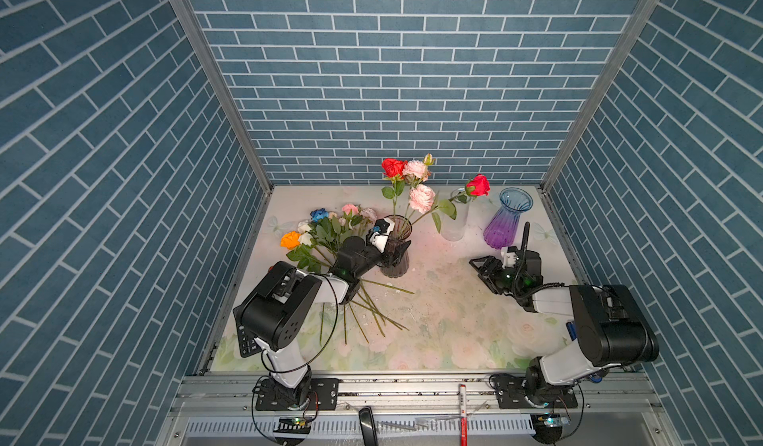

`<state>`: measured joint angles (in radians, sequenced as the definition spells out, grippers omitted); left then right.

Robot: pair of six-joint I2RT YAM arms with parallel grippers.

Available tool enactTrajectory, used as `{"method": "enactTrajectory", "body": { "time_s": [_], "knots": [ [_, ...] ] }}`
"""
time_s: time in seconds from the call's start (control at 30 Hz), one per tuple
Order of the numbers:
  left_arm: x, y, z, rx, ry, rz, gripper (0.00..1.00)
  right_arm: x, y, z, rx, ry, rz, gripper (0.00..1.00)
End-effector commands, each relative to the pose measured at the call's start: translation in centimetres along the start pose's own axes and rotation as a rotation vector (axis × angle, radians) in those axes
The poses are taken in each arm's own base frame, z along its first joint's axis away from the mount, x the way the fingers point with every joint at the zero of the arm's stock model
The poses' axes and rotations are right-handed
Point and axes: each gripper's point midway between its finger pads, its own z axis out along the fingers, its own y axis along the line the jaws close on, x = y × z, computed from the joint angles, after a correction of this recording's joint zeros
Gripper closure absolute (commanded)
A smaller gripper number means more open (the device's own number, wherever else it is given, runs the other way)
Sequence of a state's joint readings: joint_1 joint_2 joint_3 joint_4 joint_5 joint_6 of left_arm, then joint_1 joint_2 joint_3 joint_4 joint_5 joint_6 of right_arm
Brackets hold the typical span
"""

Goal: Arrange flowers in a vase
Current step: Move the vase to the top-center of the table.

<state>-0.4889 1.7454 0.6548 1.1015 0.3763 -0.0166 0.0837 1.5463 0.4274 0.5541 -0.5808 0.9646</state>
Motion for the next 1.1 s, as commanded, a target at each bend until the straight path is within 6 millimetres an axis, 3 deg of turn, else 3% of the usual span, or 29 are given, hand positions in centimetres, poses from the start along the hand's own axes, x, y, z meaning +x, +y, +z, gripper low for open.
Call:
{"method": "enactTrajectory", "body": {
  "time_s": [0.0,0.1,0.43,0.83,1.07],
  "knots": [
    [-0.9,0.1,-0.3,0.002,-0.065,-0.001,0.40,-0.5,0.3,0.0,-0.007,-0.011,0.022,0.27],
    [-0.9,-0.1,-0.4,0.015,-0.086,-0.005,0.54,-0.5,0.3,-0.1,-0.007,-0.012,0.022,0.27],
    [-1.3,0.4,1.1,0.019,-0.098,0.019,0.55,-0.5,0.3,0.0,-0.010,-0.010,0.021,0.27],
    [-3.5,4.0,8.5,0.042,-0.160,0.097,0.59,-1.2,0.6,0.2,-0.007,-0.019,0.011,0.28],
    [-4.2,8.3,13.0,0.014,-0.177,0.136,0.59,-1.6,0.7,1.0,-0.015,0.005,0.020,0.27]
  ]
}}
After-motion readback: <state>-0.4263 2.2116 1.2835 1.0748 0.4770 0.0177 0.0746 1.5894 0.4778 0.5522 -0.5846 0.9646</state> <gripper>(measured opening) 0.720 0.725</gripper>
